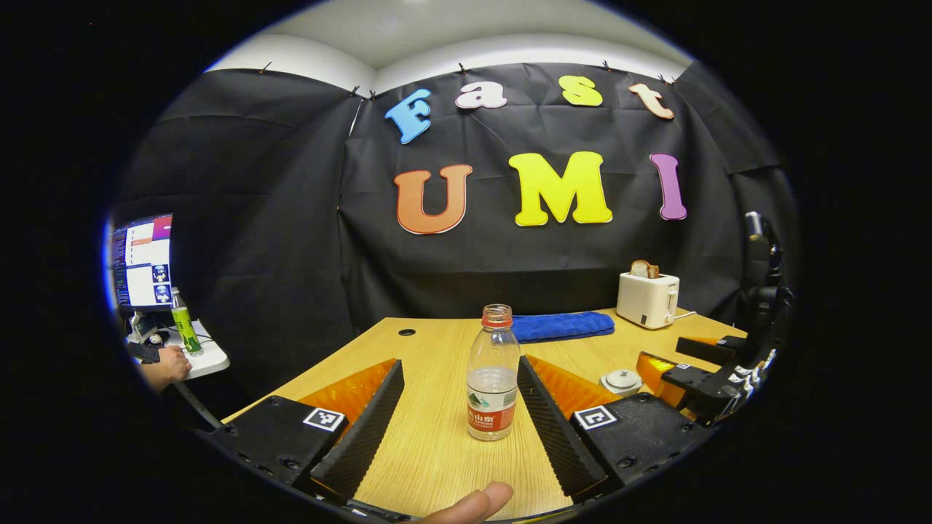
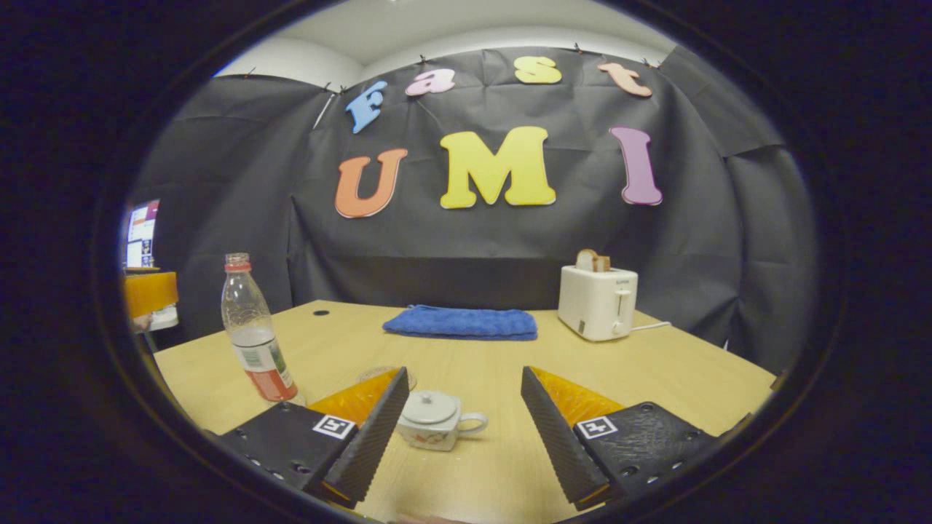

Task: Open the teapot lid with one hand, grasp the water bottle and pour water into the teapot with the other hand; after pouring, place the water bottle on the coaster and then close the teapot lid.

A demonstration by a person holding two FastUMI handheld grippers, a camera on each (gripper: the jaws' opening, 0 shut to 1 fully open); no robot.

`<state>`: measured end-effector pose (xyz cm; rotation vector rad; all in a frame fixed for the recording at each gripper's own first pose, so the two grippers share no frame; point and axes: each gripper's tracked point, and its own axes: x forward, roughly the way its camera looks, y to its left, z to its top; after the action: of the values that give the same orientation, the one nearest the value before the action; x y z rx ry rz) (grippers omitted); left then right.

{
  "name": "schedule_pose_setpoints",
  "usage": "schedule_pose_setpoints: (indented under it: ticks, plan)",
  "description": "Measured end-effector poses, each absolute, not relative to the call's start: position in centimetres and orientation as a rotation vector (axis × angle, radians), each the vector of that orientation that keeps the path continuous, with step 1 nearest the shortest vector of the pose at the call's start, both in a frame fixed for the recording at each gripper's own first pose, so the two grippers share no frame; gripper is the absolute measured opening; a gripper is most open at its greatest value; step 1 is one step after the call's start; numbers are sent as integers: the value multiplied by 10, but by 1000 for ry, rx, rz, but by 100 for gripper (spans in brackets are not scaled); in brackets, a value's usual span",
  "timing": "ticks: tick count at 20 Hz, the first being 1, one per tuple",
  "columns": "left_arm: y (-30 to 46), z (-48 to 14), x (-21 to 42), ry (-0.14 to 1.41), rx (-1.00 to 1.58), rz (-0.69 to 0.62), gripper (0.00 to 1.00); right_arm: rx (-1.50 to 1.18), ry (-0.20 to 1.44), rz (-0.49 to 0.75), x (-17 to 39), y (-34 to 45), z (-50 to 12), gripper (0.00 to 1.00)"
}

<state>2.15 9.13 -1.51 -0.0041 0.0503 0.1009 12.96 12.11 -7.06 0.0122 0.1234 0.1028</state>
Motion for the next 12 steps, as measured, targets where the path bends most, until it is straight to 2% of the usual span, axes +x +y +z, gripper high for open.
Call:
schedule_pose_setpoints:
  ticks: [2, 8, 9, 12]
  plan:
    - [92, -19, 24, 58, -4, 96, 98, 15, 145, 106, 145, 129, -80, 93]
    - [97, -31, 32, 86, 24, 101, 98, -5, 169, 108, 167, 142, -96, 67]
    - [97, -34, 34, 93, 21, 99, 98, -9, 177, 117, 167, 144, -99, 55]
    - [98, -40, 35, 111, 7, 98, 99, 3, 186, 144, 168, 146, -102, 34]
